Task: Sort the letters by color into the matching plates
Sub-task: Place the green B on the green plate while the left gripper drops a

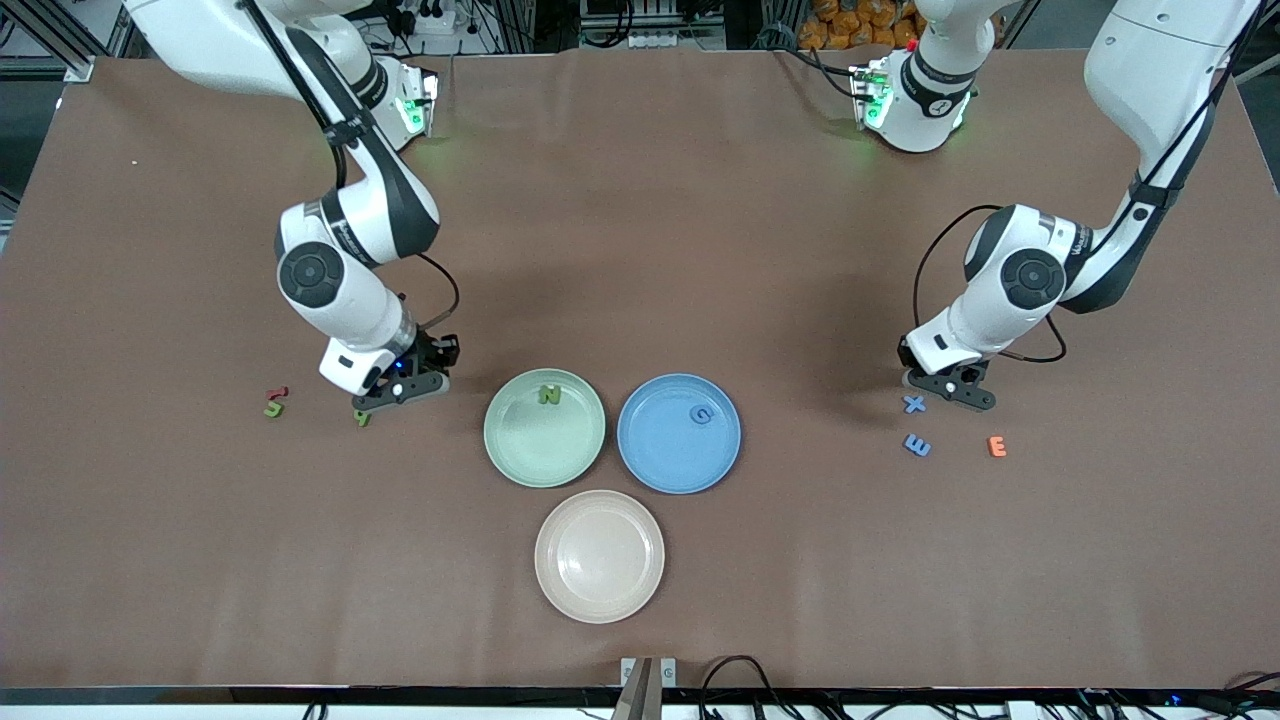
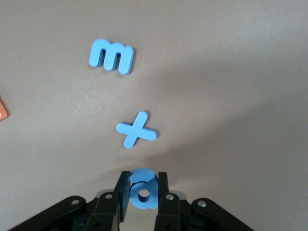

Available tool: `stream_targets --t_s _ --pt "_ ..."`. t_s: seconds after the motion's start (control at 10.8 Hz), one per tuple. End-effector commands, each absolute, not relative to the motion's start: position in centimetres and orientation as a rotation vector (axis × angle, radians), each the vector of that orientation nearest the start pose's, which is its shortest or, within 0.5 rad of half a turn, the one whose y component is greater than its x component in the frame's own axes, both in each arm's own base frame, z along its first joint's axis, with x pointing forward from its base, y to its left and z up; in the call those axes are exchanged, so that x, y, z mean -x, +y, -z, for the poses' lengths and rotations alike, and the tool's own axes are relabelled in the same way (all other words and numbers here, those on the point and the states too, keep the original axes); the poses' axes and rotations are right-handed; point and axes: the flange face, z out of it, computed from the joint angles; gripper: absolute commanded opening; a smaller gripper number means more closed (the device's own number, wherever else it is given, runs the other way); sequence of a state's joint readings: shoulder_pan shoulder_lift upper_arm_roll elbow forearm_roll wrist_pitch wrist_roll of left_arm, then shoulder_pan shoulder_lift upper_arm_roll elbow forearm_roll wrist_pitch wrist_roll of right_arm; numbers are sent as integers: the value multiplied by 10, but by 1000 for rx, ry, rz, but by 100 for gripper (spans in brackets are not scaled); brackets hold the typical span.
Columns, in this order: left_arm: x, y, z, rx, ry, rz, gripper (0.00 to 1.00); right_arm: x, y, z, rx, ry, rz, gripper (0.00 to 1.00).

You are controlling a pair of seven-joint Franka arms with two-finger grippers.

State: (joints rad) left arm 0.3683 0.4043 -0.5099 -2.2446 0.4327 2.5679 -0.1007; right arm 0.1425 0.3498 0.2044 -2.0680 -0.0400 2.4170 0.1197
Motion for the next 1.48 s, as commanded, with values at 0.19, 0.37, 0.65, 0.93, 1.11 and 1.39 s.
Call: stream_targets --t_s 0.19,0.37,0.65,0.93,1.11,1.39 --pt "-548 -162 -215 3090 364 32 0 -600 258 -247 3041 -173 13 5" --pt "-552 -185 -219 3097 284 24 0 -606 279 -245 3031 -123 28 5" --pt "-565 -237 -226 3099 123 -5 0 -609 307 -237 3019 -47 28 8" --pt "-564 -283 -238 3129 -5 -23 0 -609 316 -237 3014 30 28 75" --pt "-562 -312 -244 3164 -83 -23 0 -610 313 -239 3019 29 38 100" --pt "-553 -356 -248 3184 -172 -9 0 -614 307 -246 3029 25 44 100"
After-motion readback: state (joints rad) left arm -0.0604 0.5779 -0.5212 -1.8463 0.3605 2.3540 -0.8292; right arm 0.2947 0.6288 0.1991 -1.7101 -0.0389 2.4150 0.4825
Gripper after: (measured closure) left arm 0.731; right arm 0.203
